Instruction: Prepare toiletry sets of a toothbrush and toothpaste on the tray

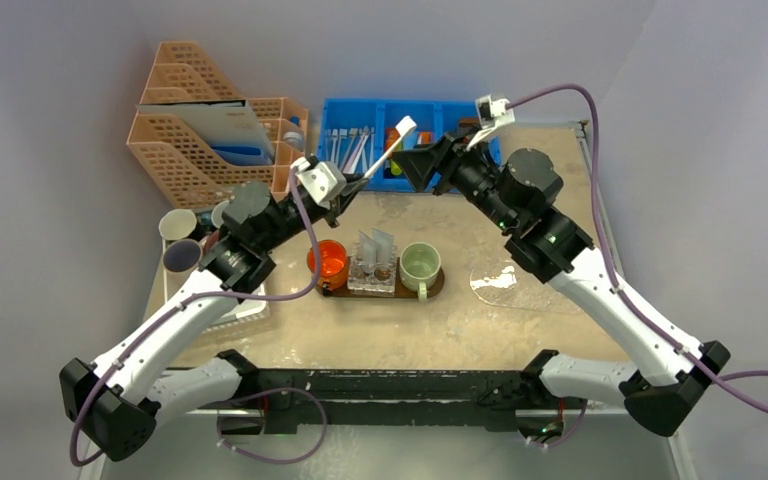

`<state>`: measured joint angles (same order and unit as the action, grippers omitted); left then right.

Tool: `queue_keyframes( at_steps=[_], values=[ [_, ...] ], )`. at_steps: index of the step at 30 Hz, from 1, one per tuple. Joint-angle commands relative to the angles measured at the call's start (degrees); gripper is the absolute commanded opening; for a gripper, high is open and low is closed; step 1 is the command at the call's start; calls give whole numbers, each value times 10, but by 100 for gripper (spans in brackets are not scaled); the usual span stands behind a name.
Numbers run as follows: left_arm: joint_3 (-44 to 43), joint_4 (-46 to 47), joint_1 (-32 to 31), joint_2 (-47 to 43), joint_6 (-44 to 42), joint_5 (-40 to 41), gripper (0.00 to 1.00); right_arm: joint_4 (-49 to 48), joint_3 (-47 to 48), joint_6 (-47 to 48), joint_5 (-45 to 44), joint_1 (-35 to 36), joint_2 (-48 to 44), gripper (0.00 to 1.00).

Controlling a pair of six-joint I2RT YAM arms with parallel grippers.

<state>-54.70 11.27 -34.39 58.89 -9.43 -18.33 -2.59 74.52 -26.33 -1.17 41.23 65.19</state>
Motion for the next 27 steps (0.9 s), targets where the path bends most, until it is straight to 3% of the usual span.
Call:
queue_keyframes(
  at_steps=[1,19,27],
  values=[
    [2,26,-7,-16,18,-18,0,-76,0,-12,25,0,11,55],
    [8,23,-9,-24,32,-28,0,-121,-15,-3,38,0,24,27],
    [14,13,-9,-31,27,-16,0,-119,-27,47,70,0,18,1]
  ],
)
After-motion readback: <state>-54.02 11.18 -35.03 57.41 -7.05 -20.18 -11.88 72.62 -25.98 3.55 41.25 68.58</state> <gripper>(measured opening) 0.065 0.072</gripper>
